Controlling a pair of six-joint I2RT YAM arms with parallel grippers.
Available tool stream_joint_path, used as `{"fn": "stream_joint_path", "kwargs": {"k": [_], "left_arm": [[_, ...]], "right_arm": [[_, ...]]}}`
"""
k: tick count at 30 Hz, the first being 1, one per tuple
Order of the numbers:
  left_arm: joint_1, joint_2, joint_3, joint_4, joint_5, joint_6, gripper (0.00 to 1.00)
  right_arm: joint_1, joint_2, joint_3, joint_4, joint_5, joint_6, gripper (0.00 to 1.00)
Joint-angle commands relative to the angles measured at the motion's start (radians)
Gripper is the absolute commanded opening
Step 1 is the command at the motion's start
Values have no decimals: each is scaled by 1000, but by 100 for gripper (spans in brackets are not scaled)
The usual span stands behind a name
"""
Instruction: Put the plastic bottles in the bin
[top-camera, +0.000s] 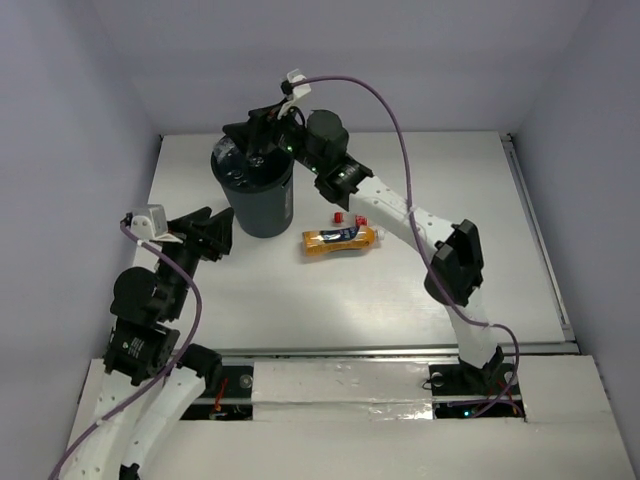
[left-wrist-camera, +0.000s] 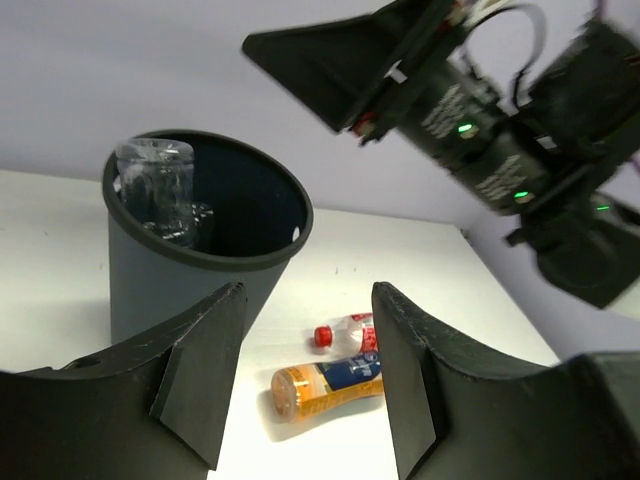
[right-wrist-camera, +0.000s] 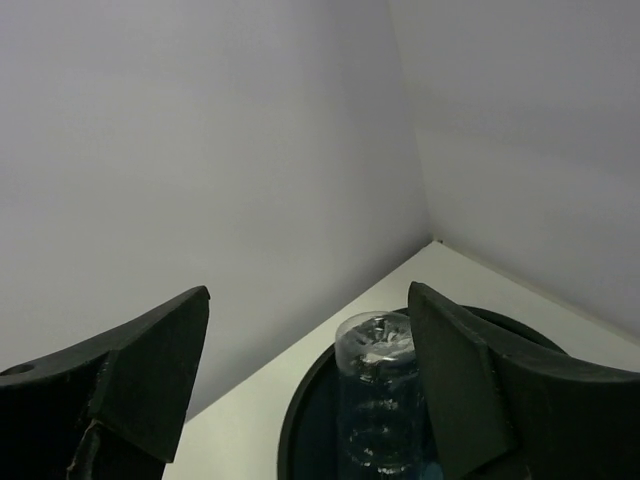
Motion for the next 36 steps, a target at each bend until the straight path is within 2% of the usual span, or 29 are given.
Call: {"fn": "stream_joint_path", "kwargs": {"k": [1, 3, 5, 7, 9, 11, 13, 14, 15, 17, 18, 20, 22, 25, 26, 27, 29, 30, 31, 36], "left_arm": [[5, 52, -9, 71, 57, 13, 50], [5, 88, -5, 77, 103, 7, 50], [5, 132, 3, 91, 169, -4, 48], [5, 169, 15, 96, 215, -13, 42], [5, 216, 26, 117, 261, -54, 37], [-31, 244, 31, 161, 266, -94, 31], [-83, 296, 32, 195, 240, -133, 27], [-181, 318, 38, 221, 206, -135, 18], [-244, 370, 45, 231, 101, -128, 14], [-370, 443, 81, 240, -39, -81, 10], [-469, 533, 100, 239, -149, -61, 10], [-524, 624, 147, 234, -235, -5, 11], [-534, 743, 167, 245, -254, 22, 17], [-535, 848, 180, 307, -222, 127, 45], [-535, 872, 187, 327, -214, 160, 58], [-535, 916, 190, 338, -201, 216, 64], [-535, 962, 213, 357, -176, 269, 73], [-535, 1008, 221, 360, -136, 308, 74], [-535, 1033, 232, 358, -119, 325, 75], [-535, 1201, 348, 282, -13, 421, 76]], "right_arm": [[0, -163, -95, 114, 11, -25, 84], [0, -219, -167, 103, 37, -42, 81], [0, -316, -225, 93, 71, -76, 73], [0, -391, -357, 99, 109, -102, 45], [-10, -520, -510, 105, 149, -109, 22], [-22, -604, -613, 102, 197, -100, 14], [-36, -728, -749, 82, 244, -58, 12], [-46, -771, -799, 71, 258, -41, 12], [-46, -860, -848, 70, 270, -25, 12], [-57, -947, -983, 56, 304, 10, 13], [-68, -989, -1020, 44, 318, 21, 14], [-80, -1102, -1113, -2, 362, 38, 15], [-80, -1202, -1164, -33, 411, 44, 17], [-89, -1316, -1245, -100, 482, 48, 26], [-99, -1342, -1265, -117, 496, 52, 28], [-99, -1366, -1304, -122, 505, 55, 31], [-111, -1429, -1334, -137, 540, 70, 43], [-120, -1446, -1357, -142, 548, 73, 51], [-120, -1456, -1365, -147, 556, 78, 55], [-129, -1473, -1387, -165, 568, 81, 67]]}}
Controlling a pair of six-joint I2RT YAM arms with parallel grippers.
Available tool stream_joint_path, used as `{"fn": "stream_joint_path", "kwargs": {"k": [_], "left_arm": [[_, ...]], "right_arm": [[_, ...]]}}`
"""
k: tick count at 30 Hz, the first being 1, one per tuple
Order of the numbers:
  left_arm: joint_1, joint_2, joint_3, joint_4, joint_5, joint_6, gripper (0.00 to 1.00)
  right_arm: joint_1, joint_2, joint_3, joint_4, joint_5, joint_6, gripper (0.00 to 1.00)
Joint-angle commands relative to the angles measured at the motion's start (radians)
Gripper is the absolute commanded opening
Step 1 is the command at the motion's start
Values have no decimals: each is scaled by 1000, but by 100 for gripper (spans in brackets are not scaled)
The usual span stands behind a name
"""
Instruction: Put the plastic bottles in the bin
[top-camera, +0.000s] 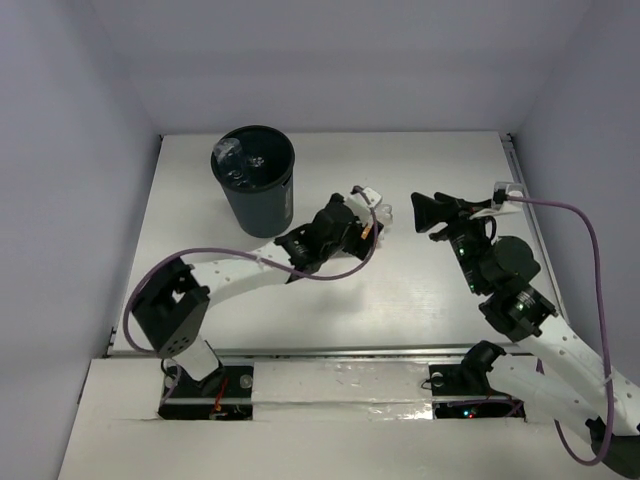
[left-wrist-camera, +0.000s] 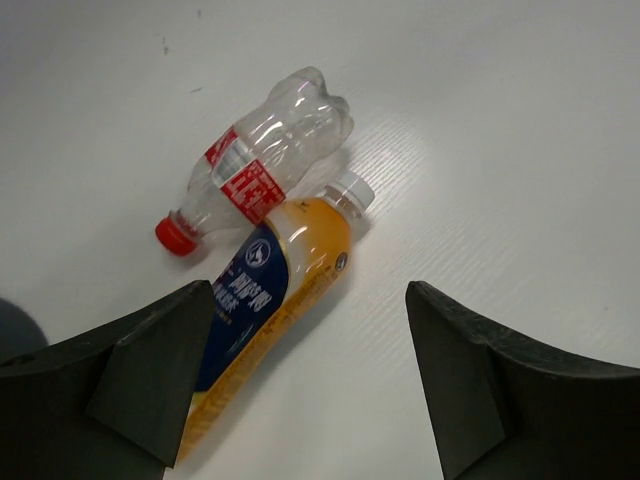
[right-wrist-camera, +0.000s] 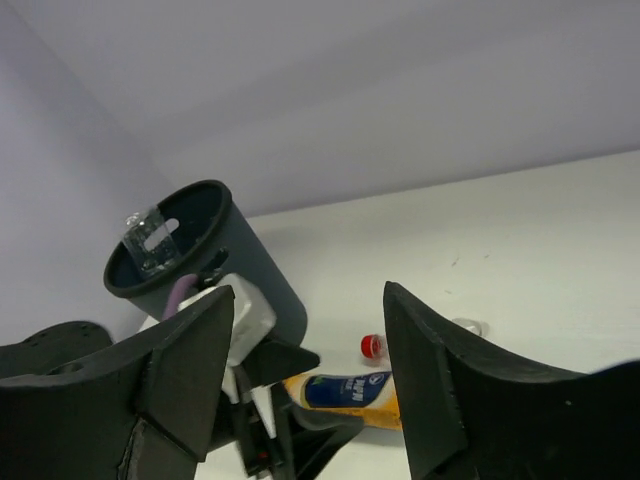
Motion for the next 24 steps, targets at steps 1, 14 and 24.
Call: {"fn": "stream_joint_path", "kwargs": {"k": [1, 14, 24], "left_arm": [[0, 75, 116, -11, 84, 118, 76], [73, 294, 253, -125, 250, 201, 77], [83, 347, 245, -125, 236, 202, 76]], "right_arm": [[-5, 4, -13, -7, 37, 12, 68], [-34, 43, -18, 8, 8, 1, 71], [-44, 72, -15, 19, -23, 1, 72]]}}
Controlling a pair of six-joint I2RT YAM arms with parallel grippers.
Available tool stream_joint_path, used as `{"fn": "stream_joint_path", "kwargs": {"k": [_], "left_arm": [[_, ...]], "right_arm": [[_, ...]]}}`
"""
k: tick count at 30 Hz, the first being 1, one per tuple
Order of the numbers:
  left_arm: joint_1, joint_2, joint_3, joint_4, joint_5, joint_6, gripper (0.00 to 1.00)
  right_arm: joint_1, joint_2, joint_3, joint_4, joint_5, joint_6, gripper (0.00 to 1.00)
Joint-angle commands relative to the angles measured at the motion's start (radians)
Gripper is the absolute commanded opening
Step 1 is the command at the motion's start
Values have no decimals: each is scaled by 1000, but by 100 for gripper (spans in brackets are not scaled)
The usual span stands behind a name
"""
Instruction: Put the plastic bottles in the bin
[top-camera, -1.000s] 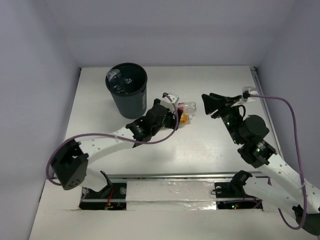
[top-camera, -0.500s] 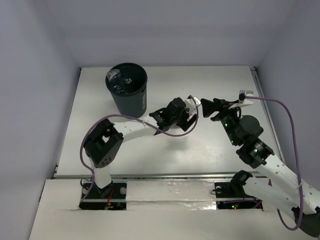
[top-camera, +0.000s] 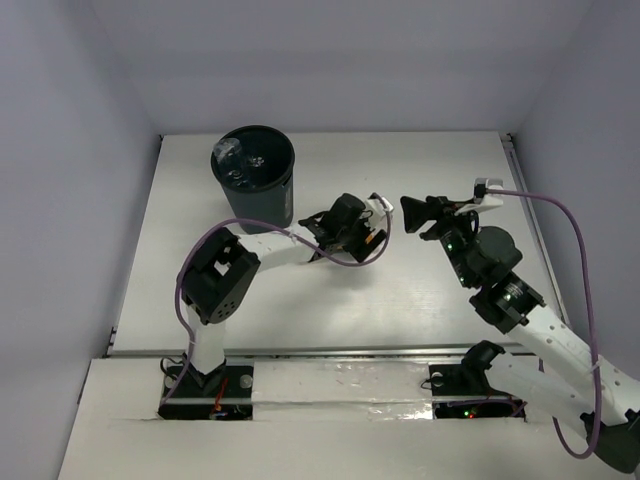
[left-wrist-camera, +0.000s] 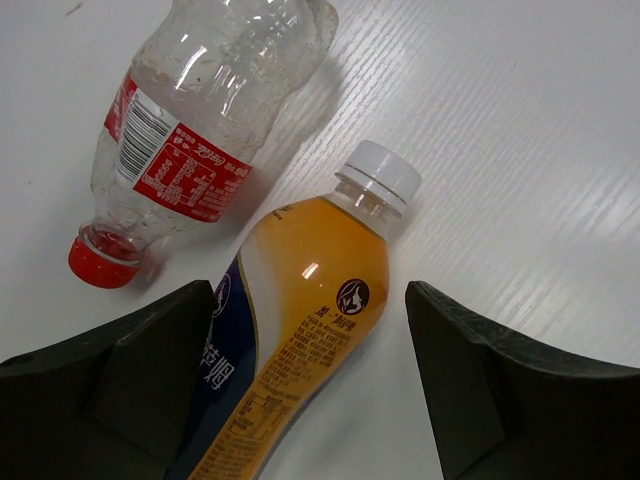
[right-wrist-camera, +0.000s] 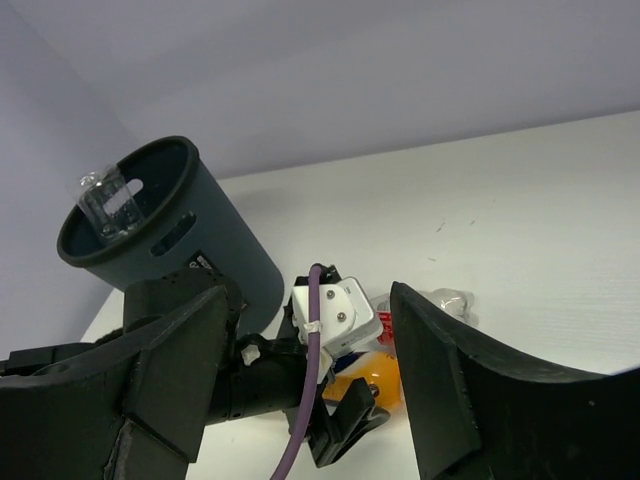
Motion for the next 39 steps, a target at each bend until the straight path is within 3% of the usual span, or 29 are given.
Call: {"fn": "stream_joint_path", "kwargs": {"k": [1, 12, 16, 21, 27, 29, 33, 39], "left_arm": [[-4, 15, 39, -7, 14, 12, 75], [-4, 17, -15, 7, 63, -54, 72], [-4, 1, -43, 19, 126, -93, 65], [-4, 3, -72, 25, 140, -110, 75], [-4, 20, -89, 33, 153, -120, 75], [-4, 17, -92, 39, 150, -126, 70], [-4, -52, -115, 53, 163, -149, 47], [-39, -263, -150, 77, 219, -219, 45]], "right_arm": [[-6, 9, 2, 43, -18, -6, 71], [-6, 30, 8, 44, -33, -1, 73], [-6, 32, 10, 40, -32, -6, 75], [-6, 29, 13, 33, -39, -6, 76], [-6, 23, 18, 26, -40, -7, 76], [-6, 18, 18, 21, -41, -7, 76], [-6, 12, 21, 15, -43, -9, 76], [-6, 7, 31, 4, -53, -10, 76]]}}
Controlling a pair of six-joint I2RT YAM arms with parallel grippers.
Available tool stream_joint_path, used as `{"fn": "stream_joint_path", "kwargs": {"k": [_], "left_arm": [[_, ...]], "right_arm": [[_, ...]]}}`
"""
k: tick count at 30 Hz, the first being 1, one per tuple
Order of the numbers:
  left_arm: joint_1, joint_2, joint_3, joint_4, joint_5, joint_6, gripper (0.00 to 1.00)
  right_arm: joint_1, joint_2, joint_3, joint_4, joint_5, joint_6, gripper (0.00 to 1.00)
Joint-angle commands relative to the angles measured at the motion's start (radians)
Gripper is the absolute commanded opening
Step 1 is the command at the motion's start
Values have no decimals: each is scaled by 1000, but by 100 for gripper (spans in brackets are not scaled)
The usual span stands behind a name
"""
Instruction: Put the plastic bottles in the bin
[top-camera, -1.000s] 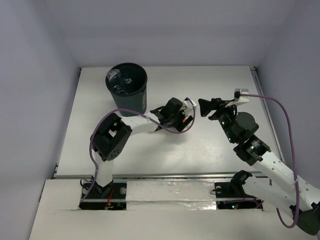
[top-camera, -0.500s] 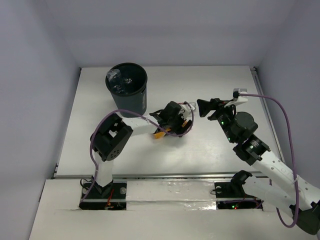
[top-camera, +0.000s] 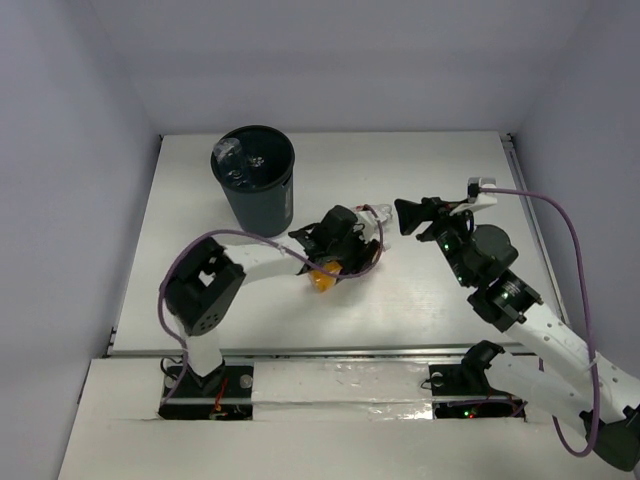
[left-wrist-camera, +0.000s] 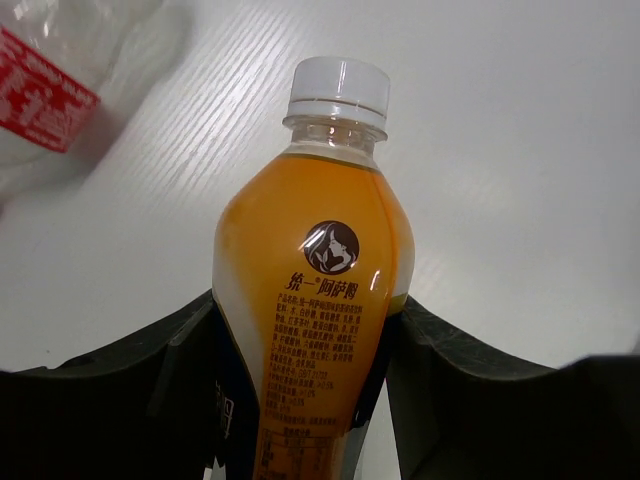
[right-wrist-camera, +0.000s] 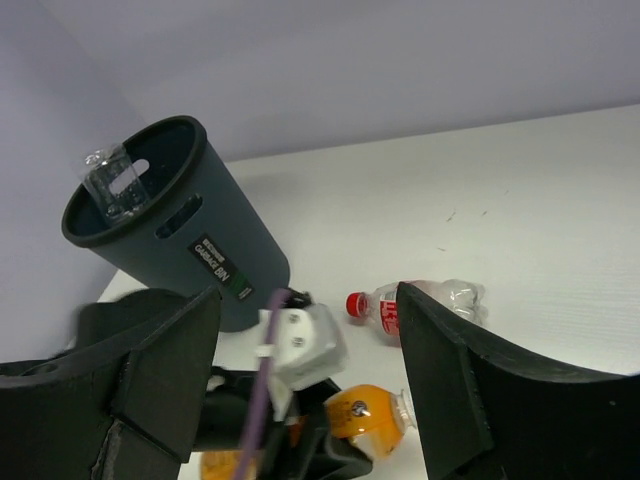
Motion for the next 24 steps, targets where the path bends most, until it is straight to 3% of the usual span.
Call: {"fn": "stream_joint_path", "kwargs": {"k": [1, 4, 7, 12, 18, 24], "left_arm": [[-30, -212, -7, 59, 69, -60, 45], [-30, -349, -18, 99, 100, -102, 45], [-30, -470, 7, 137, 44, -140, 46], [56, -568, 118, 206, -200, -163, 47], [344, -517, 232, 350, -269, -252, 46], [501, -383, 358, 394, -305, -234, 45]], "right_arm": [[-5, -17, 31, 10, -14, -10, 76], [-5, -25, 31, 10, -12, -10, 76], [-5, -28, 25, 13, -9, -12, 76], [-5, -8, 19, 24, -28, -7, 75], [-5, 10, 0, 55, -43, -10, 75], [-5, 40, -14, 89, -75, -30, 75]]}}
